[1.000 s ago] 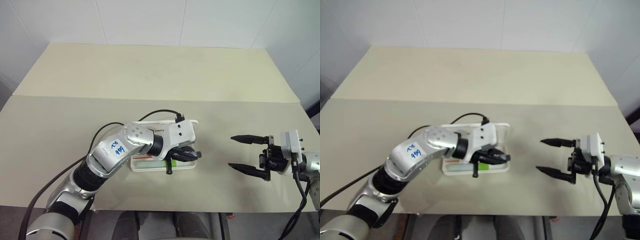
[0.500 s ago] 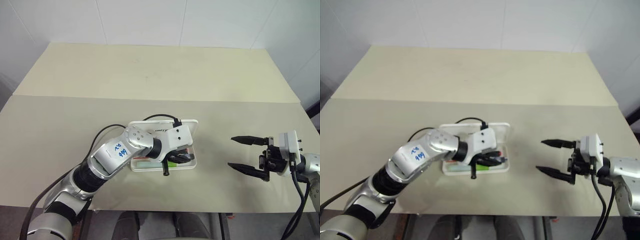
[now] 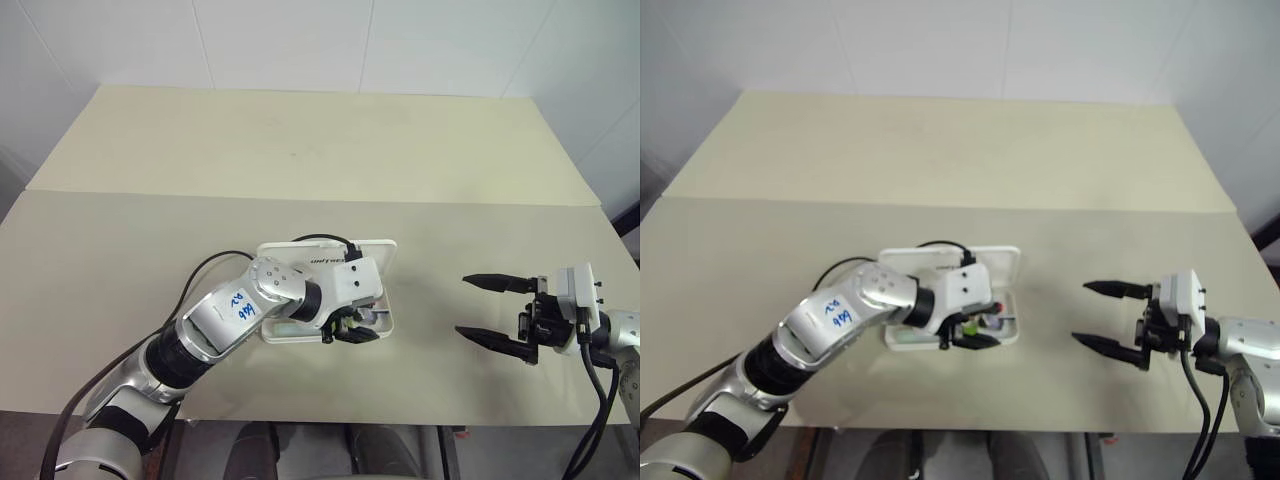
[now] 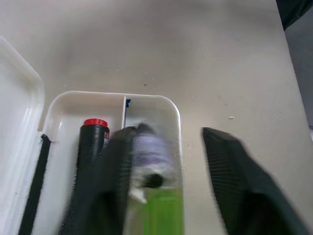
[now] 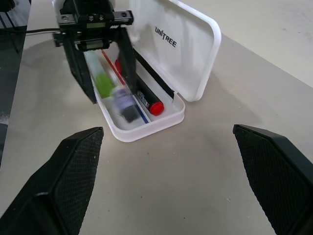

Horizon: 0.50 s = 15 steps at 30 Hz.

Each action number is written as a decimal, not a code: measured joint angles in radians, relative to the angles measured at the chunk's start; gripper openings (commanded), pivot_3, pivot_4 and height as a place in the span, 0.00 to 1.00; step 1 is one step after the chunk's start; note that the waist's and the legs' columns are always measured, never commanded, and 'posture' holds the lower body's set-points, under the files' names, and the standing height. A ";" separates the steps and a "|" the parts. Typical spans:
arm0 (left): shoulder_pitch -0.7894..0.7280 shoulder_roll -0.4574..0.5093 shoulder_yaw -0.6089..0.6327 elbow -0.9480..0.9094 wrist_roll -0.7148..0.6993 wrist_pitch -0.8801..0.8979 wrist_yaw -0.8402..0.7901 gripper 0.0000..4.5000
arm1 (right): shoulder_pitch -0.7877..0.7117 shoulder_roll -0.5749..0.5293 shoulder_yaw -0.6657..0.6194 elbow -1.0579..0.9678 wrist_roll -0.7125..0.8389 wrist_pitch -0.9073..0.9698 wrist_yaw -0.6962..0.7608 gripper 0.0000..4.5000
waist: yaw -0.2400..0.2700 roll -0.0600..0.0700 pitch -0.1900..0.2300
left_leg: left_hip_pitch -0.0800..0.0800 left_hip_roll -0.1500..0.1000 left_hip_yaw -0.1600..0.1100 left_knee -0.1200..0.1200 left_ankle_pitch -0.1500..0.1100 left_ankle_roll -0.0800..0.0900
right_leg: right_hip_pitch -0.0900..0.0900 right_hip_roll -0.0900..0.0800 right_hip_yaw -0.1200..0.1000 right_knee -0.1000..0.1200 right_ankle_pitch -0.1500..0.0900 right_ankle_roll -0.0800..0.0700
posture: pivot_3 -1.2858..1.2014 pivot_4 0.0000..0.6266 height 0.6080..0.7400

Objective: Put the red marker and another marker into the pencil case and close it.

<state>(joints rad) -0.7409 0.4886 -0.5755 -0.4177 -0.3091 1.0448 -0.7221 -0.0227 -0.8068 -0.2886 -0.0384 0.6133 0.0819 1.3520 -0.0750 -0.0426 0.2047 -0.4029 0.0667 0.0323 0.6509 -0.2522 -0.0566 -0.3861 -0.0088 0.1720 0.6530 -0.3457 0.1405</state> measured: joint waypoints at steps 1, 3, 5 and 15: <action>0.000 -0.001 0.000 0.002 0.001 -0.003 0.000 0.81 | 0.000 0.000 0.000 0.000 0.000 0.000 0.000 1.00 | 0.000 0.000 0.000 | 0.000 0.000 0.000 0.000 0.000 0.000 | 0.000 0.000 0.000 0.000 0.000 0.000 | 0.52 0.24 1.00; 0.000 -0.005 0.000 0.003 0.004 -0.010 0.000 0.95 | 0.000 0.000 0.000 0.000 0.000 0.002 0.000 1.00 | 0.000 0.000 0.000 | 0.000 0.000 0.000 0.000 0.000 0.000 | 0.000 0.000 0.000 0.000 0.000 0.000 | 0.52 0.24 1.00; 0.000 -0.008 0.000 0.004 0.005 -0.013 0.000 1.00 | -0.001 0.000 0.000 0.000 0.000 0.002 0.000 1.00 | 0.000 0.000 0.000 | 0.000 0.000 0.000 0.000 0.000 0.000 | 0.000 0.000 0.000 0.000 0.000 0.000 | 0.52 0.24 1.00; 0.000 -0.030 0.047 0.004 -0.008 -0.062 -0.028 1.00 | -0.013 0.000 0.004 0.010 -0.012 0.001 0.001 1.00 | 0.000 0.000 0.000 | 0.000 0.000 0.000 0.000 0.000 0.000 | 0.000 0.000 0.000 0.000 0.000 0.000 | 0.52 0.24 1.00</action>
<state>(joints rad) -0.7409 0.4583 -0.5283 -0.4142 -0.3175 0.9828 -0.7499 -0.0360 -0.8067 -0.2844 -0.0287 0.6010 0.0830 1.3531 -0.0746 -0.0426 0.2047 -0.4029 0.0666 0.0323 0.6509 -0.2522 -0.0565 -0.3860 -0.0088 0.1720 0.6530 -0.3457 0.1406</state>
